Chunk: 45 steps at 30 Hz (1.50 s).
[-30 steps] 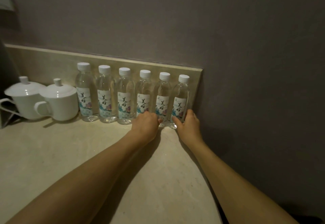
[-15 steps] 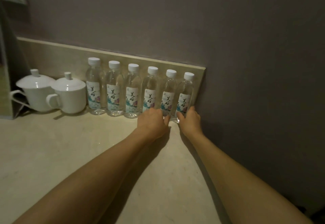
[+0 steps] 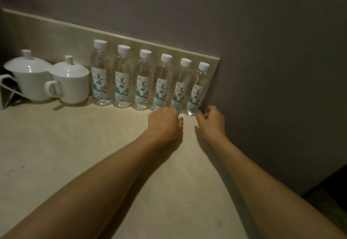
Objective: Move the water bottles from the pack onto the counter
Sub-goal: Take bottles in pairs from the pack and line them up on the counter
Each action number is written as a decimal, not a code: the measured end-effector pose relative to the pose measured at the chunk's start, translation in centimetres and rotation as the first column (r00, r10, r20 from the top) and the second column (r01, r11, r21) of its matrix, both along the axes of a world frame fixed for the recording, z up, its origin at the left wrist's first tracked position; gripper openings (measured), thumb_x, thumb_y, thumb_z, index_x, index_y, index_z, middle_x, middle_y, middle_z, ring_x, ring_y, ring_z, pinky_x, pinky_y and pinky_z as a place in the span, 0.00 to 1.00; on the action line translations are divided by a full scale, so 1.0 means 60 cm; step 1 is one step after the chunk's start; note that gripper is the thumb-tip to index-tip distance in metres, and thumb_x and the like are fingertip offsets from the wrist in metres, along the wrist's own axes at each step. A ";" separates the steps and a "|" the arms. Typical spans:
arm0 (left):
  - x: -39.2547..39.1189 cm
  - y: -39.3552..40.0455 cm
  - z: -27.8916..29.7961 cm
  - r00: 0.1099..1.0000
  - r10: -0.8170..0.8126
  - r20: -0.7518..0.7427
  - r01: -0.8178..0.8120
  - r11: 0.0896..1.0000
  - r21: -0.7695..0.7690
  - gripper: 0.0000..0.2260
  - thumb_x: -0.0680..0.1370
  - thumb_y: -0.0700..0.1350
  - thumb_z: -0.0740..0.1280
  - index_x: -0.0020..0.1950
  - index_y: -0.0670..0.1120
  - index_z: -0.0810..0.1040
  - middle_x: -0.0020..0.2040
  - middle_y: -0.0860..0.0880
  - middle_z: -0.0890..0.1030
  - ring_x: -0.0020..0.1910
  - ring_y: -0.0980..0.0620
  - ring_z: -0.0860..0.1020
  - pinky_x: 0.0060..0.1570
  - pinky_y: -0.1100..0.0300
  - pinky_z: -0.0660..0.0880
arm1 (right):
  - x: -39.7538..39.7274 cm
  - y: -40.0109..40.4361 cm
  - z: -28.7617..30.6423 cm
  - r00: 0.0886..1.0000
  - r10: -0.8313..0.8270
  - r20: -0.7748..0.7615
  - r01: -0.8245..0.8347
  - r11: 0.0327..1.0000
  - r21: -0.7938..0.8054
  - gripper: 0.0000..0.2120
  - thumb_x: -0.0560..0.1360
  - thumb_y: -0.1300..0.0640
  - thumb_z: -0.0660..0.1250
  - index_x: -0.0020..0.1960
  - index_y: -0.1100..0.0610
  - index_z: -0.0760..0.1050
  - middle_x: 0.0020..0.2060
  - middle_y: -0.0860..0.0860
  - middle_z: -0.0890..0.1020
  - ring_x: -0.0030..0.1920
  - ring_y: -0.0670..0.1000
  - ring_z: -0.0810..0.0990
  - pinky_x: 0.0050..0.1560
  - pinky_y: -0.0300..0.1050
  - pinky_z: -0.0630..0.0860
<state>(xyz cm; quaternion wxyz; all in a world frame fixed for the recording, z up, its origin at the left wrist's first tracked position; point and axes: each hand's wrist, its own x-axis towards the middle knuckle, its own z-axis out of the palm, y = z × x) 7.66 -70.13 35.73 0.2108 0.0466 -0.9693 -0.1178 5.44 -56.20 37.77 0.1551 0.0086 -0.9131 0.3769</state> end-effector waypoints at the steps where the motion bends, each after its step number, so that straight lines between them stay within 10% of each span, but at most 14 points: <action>1: 0.004 0.007 0.001 1.000 -0.013 -0.001 0.013 1.000 0.007 0.16 0.78 0.56 0.61 0.49 0.45 0.80 0.44 0.46 0.80 0.44 0.44 0.79 0.39 0.54 0.70 | 0.006 0.005 0.001 1.000 -0.001 0.000 0.001 1.000 -0.002 0.22 0.77 0.52 0.65 0.65 0.64 0.70 0.58 0.62 0.78 0.60 0.60 0.76 0.60 0.53 0.73; 18: 0.117 0.190 0.048 0.999 -0.025 -0.036 0.028 0.997 0.072 0.17 0.77 0.57 0.62 0.50 0.44 0.81 0.49 0.42 0.82 0.48 0.40 0.81 0.45 0.52 0.76 | 0.115 0.190 -0.001 0.994 0.092 -0.059 -0.096 0.993 -0.071 0.15 0.77 0.55 0.67 0.61 0.60 0.75 0.36 0.48 0.77 0.44 0.51 0.77 0.48 0.43 0.71; 25: 0.167 0.390 0.053 0.996 -0.091 -0.016 0.092 0.987 0.130 0.17 0.77 0.57 0.63 0.50 0.46 0.81 0.49 0.43 0.83 0.48 0.41 0.82 0.44 0.52 0.75 | 0.171 0.376 0.001 0.994 0.101 -0.029 -0.103 0.989 -0.106 0.13 0.77 0.55 0.67 0.59 0.58 0.76 0.47 0.55 0.83 0.51 0.57 0.82 0.57 0.59 0.78; 39: 0.125 0.789 -0.042 0.845 -0.409 0.344 0.404 0.910 0.091 0.19 0.76 0.59 0.62 0.54 0.45 0.79 0.52 0.45 0.81 0.51 0.42 0.80 0.41 0.54 0.70 | 0.200 0.785 -0.127 0.977 -0.171 0.130 0.198 0.951 -0.236 0.03 0.75 0.57 0.67 0.48 0.54 0.75 0.41 0.55 0.83 0.42 0.55 0.82 0.44 0.45 0.77; 45: 0.048 0.932 -0.140 0.704 -0.502 0.502 0.501 0.852 0.149 0.22 0.76 0.60 0.62 0.60 0.45 0.76 0.58 0.44 0.78 0.56 0.42 0.78 0.47 0.53 0.71 | 0.158 0.952 -0.205 0.906 -0.324 0.273 0.386 0.897 -0.215 0.02 0.75 0.58 0.67 0.46 0.56 0.75 0.44 0.60 0.84 0.46 0.62 0.83 0.52 0.58 0.79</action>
